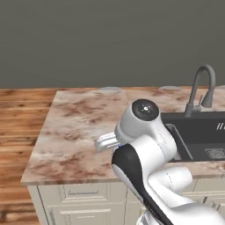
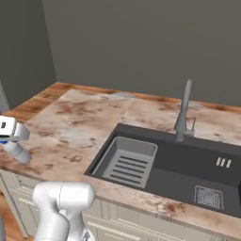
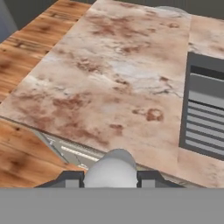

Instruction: Move the drinks to the dining counter.

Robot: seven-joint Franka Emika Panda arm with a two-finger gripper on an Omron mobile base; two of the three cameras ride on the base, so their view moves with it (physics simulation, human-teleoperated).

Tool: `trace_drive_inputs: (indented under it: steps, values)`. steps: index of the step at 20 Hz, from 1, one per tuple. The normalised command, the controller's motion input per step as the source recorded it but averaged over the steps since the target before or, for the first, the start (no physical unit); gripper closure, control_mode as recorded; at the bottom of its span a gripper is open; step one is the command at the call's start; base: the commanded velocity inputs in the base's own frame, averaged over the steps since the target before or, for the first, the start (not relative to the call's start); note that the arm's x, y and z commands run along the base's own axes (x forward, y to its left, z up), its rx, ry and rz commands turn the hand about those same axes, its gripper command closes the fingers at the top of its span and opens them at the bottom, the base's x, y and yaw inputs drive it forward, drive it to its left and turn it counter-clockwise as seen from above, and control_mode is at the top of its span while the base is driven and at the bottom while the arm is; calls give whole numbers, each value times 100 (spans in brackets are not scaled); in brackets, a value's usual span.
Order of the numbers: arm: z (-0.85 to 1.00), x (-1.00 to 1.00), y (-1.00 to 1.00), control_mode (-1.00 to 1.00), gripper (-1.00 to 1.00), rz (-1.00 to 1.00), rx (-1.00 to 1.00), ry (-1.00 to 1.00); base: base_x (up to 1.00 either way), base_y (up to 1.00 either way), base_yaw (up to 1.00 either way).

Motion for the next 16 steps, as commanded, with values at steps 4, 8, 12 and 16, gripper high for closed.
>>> trace_drive_inputs:
  steps: [4, 8, 12, 16]
  values:
    - [0, 0, 0, 100, 100, 0, 0, 0, 100, -8, 2]
    - [0, 0, 0, 100, 100, 0, 0, 0, 99, 7, -21]
    - [0, 0, 0, 100, 100, 0, 0, 0, 100, 13, -36]
    - [0, 0, 0, 100, 100, 0, 0, 0, 88, 7, -26]
